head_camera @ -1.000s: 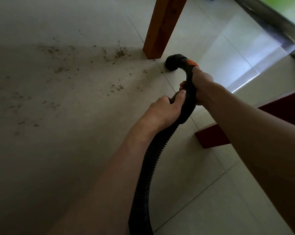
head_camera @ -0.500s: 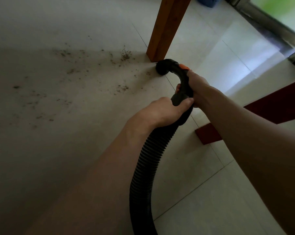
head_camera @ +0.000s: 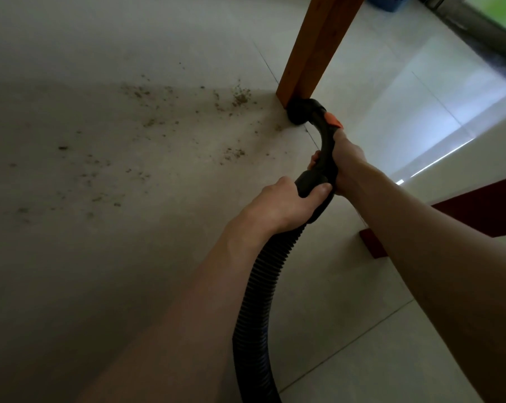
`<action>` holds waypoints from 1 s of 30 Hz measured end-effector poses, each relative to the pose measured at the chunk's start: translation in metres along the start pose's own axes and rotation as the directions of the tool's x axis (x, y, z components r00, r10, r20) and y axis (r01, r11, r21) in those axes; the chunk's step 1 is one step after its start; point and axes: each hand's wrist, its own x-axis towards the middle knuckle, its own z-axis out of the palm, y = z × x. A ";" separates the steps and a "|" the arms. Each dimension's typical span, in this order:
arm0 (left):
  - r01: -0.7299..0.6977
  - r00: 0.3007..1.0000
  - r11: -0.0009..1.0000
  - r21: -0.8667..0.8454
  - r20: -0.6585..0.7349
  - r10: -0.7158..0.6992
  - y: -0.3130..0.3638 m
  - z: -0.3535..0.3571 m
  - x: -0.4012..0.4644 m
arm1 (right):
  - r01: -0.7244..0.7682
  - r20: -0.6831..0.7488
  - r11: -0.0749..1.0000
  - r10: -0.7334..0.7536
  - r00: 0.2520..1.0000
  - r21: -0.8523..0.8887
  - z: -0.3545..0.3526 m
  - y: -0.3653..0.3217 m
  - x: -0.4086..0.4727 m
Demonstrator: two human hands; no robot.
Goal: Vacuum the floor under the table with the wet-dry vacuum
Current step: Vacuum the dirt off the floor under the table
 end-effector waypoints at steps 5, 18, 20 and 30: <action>-0.032 0.998 0.998 0.046 0.057 0.030 0.017 0.004 -0.010 | 0.011 0.034 0.999 -0.010 0.999 -0.052 -0.015 -0.006 -0.007; -0.079 0.951 0.996 0.034 0.303 0.065 0.027 0.009 -0.045 | -0.034 0.014 0.988 0.037 0.999 -0.148 -0.044 0.006 -0.052; -0.063 0.941 0.997 0.050 0.335 0.043 0.025 0.008 -0.051 | -0.046 0.010 0.989 0.048 0.999 -0.138 -0.045 0.011 -0.060; -0.020 0.887 0.995 0.101 0.460 -0.029 0.018 0.007 -0.075 | -0.075 -0.047 0.985 0.069 0.997 -0.155 -0.048 0.031 -0.094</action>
